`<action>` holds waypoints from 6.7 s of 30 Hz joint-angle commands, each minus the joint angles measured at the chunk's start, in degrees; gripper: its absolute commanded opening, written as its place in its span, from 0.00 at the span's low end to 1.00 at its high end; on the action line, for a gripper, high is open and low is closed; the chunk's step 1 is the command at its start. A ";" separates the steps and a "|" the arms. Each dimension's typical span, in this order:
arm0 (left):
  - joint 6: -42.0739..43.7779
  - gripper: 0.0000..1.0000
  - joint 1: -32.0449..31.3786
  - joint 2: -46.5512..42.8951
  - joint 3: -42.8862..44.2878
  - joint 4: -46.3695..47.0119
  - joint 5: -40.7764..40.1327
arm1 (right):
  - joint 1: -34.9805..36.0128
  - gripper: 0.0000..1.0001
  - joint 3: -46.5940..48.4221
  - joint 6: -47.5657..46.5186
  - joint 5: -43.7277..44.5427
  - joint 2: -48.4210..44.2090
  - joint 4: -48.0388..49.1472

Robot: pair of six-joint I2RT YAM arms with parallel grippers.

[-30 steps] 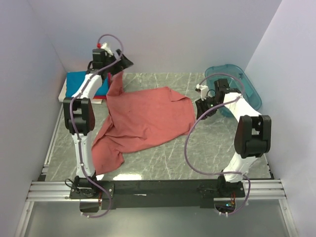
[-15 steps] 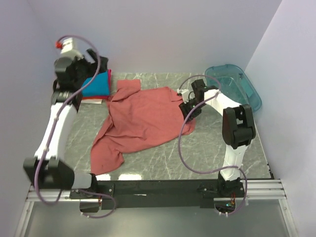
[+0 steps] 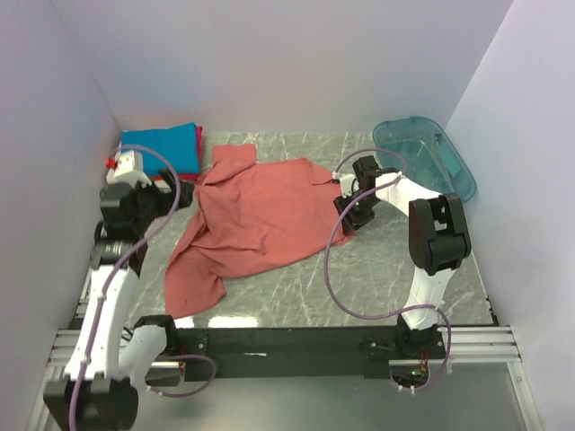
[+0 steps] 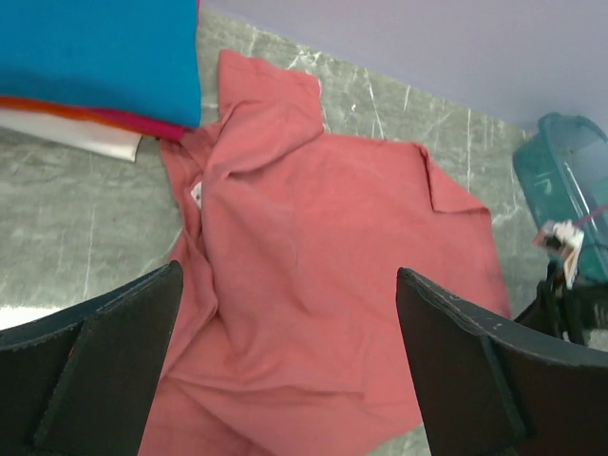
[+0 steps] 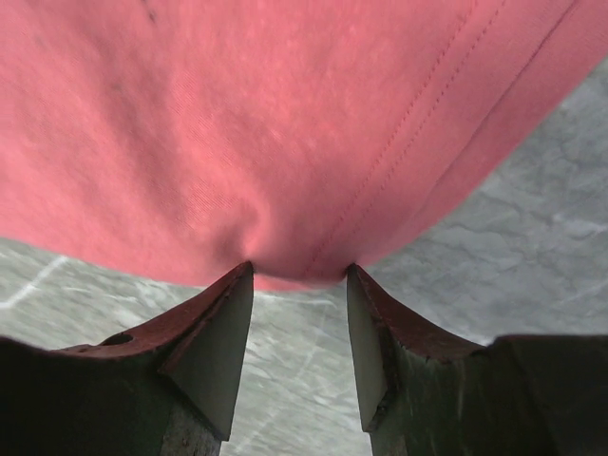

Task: Fold and stack the t-shirts
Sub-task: Flatten the tshirt out

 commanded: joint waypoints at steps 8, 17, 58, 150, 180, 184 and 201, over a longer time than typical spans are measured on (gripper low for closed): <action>3.63 1.00 -0.41 -13.60 -12.54 2.25 -2.71 | -0.14 0.19 5.10 3.22 -1.05 3.14 -0.73; 3.98 1.00 -0.77 -16.33 -12.63 2.42 -3.07 | 0.47 0.00 26.07 -10.24 -2.97 -2.59 -22.24; 4.51 1.00 -1.56 -12.99 -11.84 0.75 -2.98 | -0.58 0.59 23.73 15.95 -3.93 15.43 1.81; -4.18 0.00 -18.08 2.75 45.47 -5.13 -12.21 | -10.77 0.00 46.71 6.72 -10.37 -34.81 -4.62; -21.16 0.00 -18.08 -5.61 -14.03 -8.92 4.41 | -10.16 0.64 -5.18 -7.69 -6.50 -20.94 -7.33; -20.36 0.00 -18.08 -6.22 -14.30 -8.04 1.33 | -11.12 0.67 -5.44 -9.43 -5.35 -26.03 -8.54; -19.75 0.00 -18.08 -9.73 -18.52 -4.61 2.73 | -18.51 0.63 -25.04 -20.27 0.36 -27.03 -6.99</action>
